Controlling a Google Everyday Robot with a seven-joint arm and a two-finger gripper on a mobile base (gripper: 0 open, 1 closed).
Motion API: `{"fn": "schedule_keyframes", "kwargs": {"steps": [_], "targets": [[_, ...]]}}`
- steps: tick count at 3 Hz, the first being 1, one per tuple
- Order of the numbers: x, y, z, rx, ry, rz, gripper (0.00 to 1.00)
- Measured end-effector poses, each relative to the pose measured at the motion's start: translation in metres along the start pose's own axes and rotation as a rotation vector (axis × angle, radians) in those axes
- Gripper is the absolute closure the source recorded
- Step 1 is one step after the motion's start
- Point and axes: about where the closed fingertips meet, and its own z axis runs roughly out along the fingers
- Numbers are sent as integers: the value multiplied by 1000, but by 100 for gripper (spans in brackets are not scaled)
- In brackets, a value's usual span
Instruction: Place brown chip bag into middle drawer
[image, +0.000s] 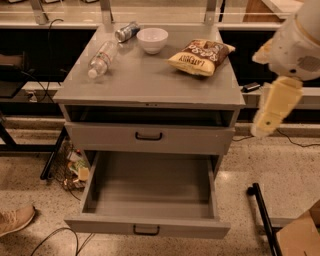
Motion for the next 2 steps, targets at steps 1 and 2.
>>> {"fn": "schedule_keyframes", "kwargs": {"steps": [1,2], "targets": [[-27,-37,35,35,-53,38,0],[-50,-86,75,68,-175,189,0]]}}
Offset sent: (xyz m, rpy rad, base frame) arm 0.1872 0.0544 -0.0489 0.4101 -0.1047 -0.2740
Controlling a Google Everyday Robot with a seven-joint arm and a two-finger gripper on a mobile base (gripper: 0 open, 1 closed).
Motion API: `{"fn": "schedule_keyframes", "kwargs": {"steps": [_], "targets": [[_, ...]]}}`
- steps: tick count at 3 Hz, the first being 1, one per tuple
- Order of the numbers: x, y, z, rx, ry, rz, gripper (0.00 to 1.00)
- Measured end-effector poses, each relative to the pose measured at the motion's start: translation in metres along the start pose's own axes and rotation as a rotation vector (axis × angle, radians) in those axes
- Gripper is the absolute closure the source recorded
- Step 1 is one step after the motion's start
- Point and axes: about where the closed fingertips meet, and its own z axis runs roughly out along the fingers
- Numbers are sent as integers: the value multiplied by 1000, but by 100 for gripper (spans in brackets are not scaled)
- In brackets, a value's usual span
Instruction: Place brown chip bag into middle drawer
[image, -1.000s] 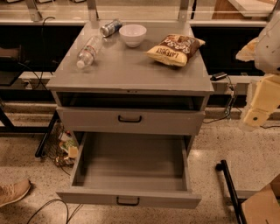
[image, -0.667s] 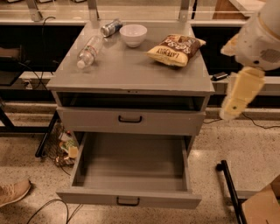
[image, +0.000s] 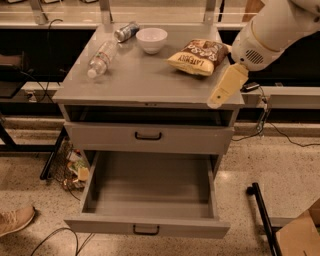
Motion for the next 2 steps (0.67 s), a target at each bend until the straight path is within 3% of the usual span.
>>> {"fn": "schedule_keyframes", "kwargs": {"steps": [1,2], "targets": [[0,0,0,0,-1,0,0],[-8,-35,11,38,-103,75,0]]}}
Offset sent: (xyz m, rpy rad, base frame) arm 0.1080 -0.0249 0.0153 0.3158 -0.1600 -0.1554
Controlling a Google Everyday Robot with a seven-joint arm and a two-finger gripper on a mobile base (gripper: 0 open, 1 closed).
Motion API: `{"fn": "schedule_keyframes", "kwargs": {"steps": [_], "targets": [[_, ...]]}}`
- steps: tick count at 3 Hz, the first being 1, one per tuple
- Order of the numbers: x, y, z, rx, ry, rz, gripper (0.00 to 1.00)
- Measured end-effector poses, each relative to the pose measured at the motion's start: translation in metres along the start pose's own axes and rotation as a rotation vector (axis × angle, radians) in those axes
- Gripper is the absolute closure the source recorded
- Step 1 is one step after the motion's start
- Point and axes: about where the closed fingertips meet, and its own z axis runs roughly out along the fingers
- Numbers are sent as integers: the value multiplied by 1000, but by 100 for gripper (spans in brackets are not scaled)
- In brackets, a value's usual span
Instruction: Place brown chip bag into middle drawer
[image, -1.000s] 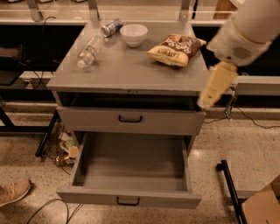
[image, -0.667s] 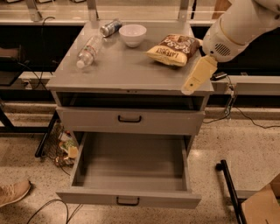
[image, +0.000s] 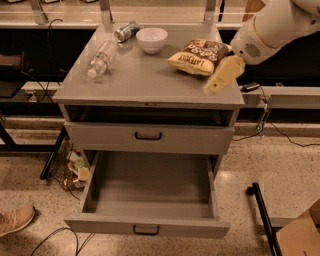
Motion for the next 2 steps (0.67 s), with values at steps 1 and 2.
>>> {"fn": "schedule_keyframes", "kwargs": {"steps": [1,2], "targets": [[-14,-51,26,74,-86,98,0],[-20,-88,62,127,-109,205,0]]}}
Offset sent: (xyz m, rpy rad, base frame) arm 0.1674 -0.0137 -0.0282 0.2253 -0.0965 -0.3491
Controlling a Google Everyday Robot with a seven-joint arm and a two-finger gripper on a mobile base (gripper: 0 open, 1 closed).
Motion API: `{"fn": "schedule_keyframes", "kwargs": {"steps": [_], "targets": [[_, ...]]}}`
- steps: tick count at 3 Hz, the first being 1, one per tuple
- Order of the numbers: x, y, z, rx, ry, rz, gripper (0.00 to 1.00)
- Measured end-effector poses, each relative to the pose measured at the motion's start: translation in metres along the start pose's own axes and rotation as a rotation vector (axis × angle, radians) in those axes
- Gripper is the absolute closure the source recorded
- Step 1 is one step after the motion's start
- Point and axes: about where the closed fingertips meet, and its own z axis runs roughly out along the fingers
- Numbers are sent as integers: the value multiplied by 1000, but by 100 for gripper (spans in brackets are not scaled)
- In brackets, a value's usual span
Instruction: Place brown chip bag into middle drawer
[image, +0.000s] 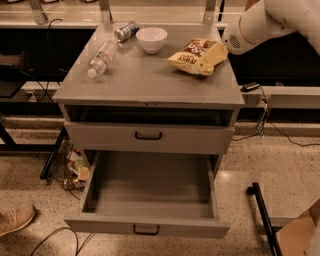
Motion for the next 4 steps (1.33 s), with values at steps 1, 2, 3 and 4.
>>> {"fn": "schedule_keyframes", "kwargs": {"steps": [1,2,3,4], "targets": [[-6,-11,43,20,18,75,0],[-9,-17,78,28,24,148,0],[-10,-19,102,45,33,184,18],[-7,-18,116,55,44,206,42]]}}
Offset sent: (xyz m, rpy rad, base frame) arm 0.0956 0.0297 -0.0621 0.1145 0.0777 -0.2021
